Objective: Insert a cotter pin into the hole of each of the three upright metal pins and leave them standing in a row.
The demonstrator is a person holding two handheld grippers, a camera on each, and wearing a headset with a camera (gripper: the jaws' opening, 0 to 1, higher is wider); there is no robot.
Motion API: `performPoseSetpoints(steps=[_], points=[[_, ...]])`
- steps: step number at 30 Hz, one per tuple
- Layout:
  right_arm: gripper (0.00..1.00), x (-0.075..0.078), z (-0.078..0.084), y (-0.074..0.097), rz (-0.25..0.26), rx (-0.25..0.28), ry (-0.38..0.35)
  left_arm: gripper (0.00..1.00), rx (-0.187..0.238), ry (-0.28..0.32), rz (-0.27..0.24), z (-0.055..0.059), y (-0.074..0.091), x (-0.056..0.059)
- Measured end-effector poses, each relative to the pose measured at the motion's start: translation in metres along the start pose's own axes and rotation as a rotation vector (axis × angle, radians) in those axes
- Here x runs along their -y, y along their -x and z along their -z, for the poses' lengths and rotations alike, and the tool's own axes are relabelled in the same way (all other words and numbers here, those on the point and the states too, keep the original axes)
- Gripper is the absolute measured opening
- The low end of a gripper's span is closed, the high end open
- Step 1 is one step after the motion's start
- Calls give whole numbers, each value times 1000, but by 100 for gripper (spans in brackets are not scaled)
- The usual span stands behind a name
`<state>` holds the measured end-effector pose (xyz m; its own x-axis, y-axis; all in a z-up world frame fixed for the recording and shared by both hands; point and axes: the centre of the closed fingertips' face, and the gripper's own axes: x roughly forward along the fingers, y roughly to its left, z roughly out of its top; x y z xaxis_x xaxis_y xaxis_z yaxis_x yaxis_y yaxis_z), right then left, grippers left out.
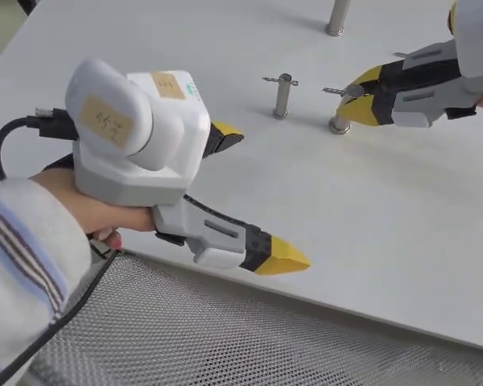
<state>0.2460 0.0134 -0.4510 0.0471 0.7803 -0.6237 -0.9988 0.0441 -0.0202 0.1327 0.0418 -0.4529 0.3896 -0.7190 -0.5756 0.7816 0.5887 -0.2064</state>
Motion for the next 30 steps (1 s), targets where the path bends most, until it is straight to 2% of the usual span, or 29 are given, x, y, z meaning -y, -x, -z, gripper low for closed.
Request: performPoseSetpoints(steps=[8, 11, 15, 24, 30], points=[[9, 1, -1, 0, 7, -3, 17, 99, -4, 8, -5, 2, 0, 0], [9, 6, 2, 0, 11, -3, 20, 99, -8, 5, -4, 2, -1, 0], [9, 8, 4, -1, 18, -7, 0, 99, -9, 6, -7, 1, -1, 0], [9, 15, 7, -2, 57, -11, -3, 98, -10, 3, -2, 1, -3, 1], [10, 19, 10, -4, 67, -9, 8, 98, 6, 12, 0, -1, -3, 2]])
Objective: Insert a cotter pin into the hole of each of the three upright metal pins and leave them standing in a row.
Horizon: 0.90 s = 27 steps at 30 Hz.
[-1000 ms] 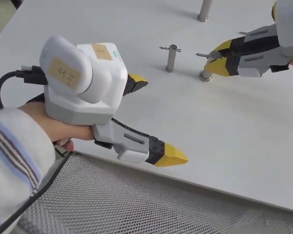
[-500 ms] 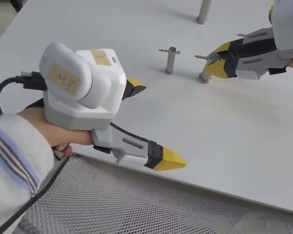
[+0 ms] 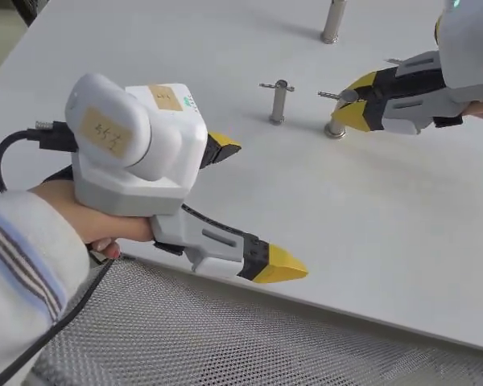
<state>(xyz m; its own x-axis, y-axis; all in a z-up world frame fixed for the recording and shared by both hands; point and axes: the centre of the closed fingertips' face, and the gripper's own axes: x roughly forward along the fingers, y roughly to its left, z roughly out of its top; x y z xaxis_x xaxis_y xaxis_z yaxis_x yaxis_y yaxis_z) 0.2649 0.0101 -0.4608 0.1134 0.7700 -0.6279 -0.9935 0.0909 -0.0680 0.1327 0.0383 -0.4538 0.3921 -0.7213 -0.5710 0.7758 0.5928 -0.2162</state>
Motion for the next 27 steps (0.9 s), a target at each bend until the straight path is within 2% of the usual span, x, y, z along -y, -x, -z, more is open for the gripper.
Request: performPoseSetpoints(steps=[4, 6, 12, 15, 19, 20, 23, 27], points=[[16, 3, -2, 2, 19, 7, -8, 98, 7, -3, -3, -2, 1, 0], [18, 3, -6, 8, 50, 3, -14, 98, 14, -4, -5, -5, 2, -1], [29, -10, -16, 30, 79, 54, -104, 98, 49, 0, -28, -14, 9, -5], [37, -22, -17, 45, 90, 90, -200, 98, 69, 6, -39, -18, 13, -7], [41, -28, -18, 62, 153, 125, -241, 98, 91, 15, -52, -21, 18, -8], [44, -32, -19, 68, 168, 141, -281, 98, 94, 18, -55, -22, 19, -8], [58, -41, -19, 79, 195, 175, -344, 98, 114, 32, -66, -25, 21, -10], [77, -54, -10, 90, 215, 170, -412, 98, 159, 67, -85, -32, 25, -15]])
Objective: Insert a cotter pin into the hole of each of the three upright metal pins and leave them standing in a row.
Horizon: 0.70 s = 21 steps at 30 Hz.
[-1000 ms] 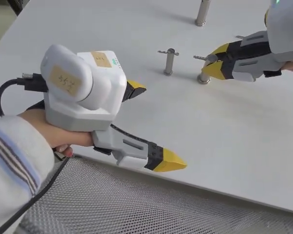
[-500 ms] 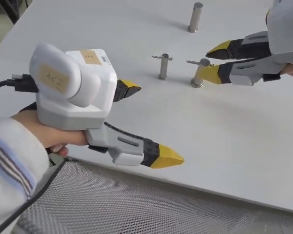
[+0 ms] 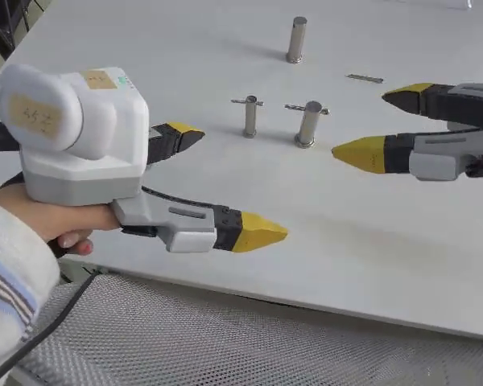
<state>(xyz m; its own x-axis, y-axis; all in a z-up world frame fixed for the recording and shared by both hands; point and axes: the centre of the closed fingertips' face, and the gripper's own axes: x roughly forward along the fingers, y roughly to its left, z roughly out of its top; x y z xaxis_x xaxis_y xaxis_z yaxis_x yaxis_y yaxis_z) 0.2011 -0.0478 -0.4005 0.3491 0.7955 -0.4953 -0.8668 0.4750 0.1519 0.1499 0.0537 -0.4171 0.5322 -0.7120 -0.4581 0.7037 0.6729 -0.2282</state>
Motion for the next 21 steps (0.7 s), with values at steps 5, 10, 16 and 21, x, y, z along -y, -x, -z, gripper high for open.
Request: performPoseSetpoints(steps=[5, 10, 16, 21], points=[[87, -8, 11, 17, 36, -6, -56, 98, 18, 16, -10, -4, 2, -2], [96, -13, 19, 24, 67, -18, -88, 98, 13, 20, -5, -3, 3, 0], [98, -13, 27, 26, 113, -39, -127, 98, 13, 23, -3, -3, 3, 1], [98, -7, 32, 28, 171, -44, -173, 98, 12, 16, 3, -6, 1, 0]])
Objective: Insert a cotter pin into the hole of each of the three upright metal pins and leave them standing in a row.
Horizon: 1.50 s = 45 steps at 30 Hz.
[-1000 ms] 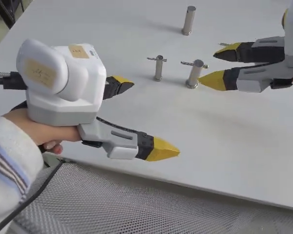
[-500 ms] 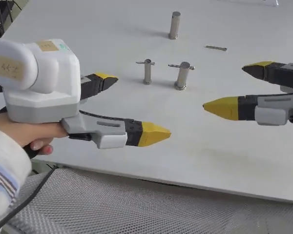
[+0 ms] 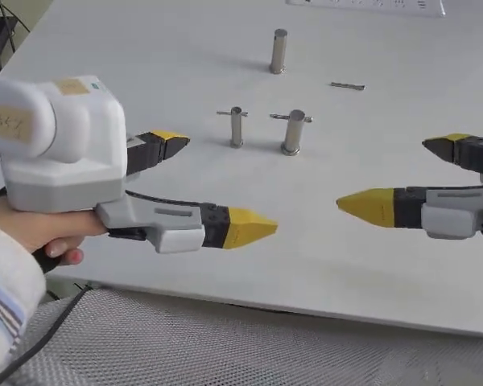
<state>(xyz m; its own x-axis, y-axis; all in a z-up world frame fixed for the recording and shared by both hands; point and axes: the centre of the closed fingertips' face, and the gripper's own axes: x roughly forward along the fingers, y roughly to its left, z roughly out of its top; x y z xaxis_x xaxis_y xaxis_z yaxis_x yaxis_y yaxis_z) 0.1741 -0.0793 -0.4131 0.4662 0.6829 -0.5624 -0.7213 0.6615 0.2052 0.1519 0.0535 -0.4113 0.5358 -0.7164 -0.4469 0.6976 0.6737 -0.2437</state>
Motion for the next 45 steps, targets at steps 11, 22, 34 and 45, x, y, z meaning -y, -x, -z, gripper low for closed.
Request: performPoseSetpoints(steps=[11, 22, 34, 45], points=[[98, -9, -4, -1, -2, 47, -88, 97, 23, -51, 14, -37, -12, -11], [93, 6, -8, 15, 56, 103, -141, 96, 124, -87, -49, -117, -57, -60], [92, 6, -4, 14, 71, 102, -171, 84, 71, -75, -78, -133, -108, -120], [91, 13, 8, 13, 86, 91, -205, 58, 13, -87, -108, -125, -144, -158]])
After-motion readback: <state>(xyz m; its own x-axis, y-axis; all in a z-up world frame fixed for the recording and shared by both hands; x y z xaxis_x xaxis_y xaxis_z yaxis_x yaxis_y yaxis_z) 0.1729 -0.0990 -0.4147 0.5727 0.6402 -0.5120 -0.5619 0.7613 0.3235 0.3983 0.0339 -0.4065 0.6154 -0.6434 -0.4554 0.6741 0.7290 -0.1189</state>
